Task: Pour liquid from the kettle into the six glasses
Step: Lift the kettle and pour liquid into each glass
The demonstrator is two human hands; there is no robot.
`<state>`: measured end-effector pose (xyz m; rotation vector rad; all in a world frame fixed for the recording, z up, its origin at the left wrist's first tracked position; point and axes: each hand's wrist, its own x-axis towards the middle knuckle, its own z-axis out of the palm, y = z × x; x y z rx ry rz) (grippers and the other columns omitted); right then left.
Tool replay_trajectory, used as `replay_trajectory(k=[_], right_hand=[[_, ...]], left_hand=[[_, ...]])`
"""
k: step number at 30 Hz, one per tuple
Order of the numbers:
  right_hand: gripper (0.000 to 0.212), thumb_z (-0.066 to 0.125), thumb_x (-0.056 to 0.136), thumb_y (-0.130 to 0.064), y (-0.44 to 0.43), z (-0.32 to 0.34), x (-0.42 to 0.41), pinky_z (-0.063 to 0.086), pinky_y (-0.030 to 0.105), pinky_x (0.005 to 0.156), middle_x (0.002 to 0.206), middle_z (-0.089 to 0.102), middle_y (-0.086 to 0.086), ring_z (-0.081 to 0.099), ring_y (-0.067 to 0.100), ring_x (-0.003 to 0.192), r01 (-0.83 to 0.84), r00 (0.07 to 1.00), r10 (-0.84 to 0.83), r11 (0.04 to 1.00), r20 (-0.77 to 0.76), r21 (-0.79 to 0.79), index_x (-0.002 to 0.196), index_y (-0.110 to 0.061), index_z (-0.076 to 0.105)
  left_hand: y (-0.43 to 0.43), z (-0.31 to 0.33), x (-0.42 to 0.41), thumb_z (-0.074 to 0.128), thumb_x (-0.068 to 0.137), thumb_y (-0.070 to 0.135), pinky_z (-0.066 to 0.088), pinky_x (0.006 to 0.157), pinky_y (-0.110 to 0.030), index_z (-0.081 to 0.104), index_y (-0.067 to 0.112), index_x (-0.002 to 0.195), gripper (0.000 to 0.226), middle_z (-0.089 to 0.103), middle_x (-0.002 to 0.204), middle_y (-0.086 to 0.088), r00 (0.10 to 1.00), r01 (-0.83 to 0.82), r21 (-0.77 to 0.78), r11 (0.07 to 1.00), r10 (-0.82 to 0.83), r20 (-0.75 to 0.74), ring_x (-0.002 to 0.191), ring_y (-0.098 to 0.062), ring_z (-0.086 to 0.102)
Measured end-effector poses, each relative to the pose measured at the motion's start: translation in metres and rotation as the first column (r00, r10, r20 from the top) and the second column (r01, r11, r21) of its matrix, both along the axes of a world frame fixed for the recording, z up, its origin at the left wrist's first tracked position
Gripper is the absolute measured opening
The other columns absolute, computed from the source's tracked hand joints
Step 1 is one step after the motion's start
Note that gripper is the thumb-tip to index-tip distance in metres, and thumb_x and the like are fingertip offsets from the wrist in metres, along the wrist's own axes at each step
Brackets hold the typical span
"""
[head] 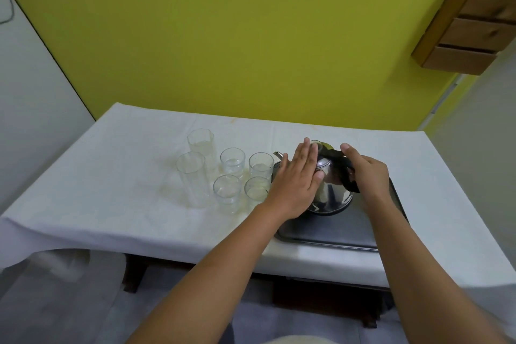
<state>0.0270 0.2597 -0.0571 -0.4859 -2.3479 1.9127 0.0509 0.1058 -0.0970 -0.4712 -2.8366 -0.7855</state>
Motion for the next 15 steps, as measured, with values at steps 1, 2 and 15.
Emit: replay_trajectory(k=[1, 2, 15], right_hand=[[0.052, 0.074, 0.075, -0.050, 0.001, 0.001, 0.001, 0.028, 0.031, 0.056, 0.058, 0.038, 0.005, 0.035, 0.021, 0.059, 0.006, 1.000, -0.007, 1.000, -0.014, -0.024, 0.059, -0.012, 0.041], [0.051, 0.075, 0.075, -0.048, 0.001, 0.004, 0.001, 0.028, 0.031, 0.055, 0.058, 0.037, 0.005, 0.034, 0.021, 0.058, 0.011, 1.000, -0.012, 0.999, -0.029, -0.052, 0.060, -0.012, 0.041], [0.090, 0.073, 0.062, -0.063, -0.038, 0.049, -0.002, 0.035, 0.033, 0.065, 0.077, 0.047, 0.009, 0.041, 0.021, 0.069, -0.120, 0.988, 0.102, 0.980, -0.117, -0.160, 0.097, 0.018, 0.058]], left_hand=[[0.000, 0.004, 0.000, 0.017, 0.100, 0.039, -0.004, 0.117, -0.043, -0.007, 0.015, 0.148, 0.059, -0.014, 0.158, -0.003, 1.000, 0.001, -0.015, 1.000, -0.001, -0.014, 0.144, -0.012, -0.010], [0.001, 0.007, 0.000, 0.014, 0.098, 0.041, -0.004, 0.117, -0.043, -0.006, 0.015, 0.148, 0.060, -0.013, 0.158, -0.003, 0.999, 0.001, -0.027, 1.000, -0.002, -0.034, 0.145, -0.013, -0.009], [-0.029, 0.056, 0.014, 0.012, 0.096, 0.044, -0.005, 0.116, -0.041, -0.004, 0.012, 0.148, 0.062, -0.008, 0.158, -0.008, 0.967, -0.122, 0.043, 0.992, 0.129, -0.222, 0.145, -0.017, -0.008]])
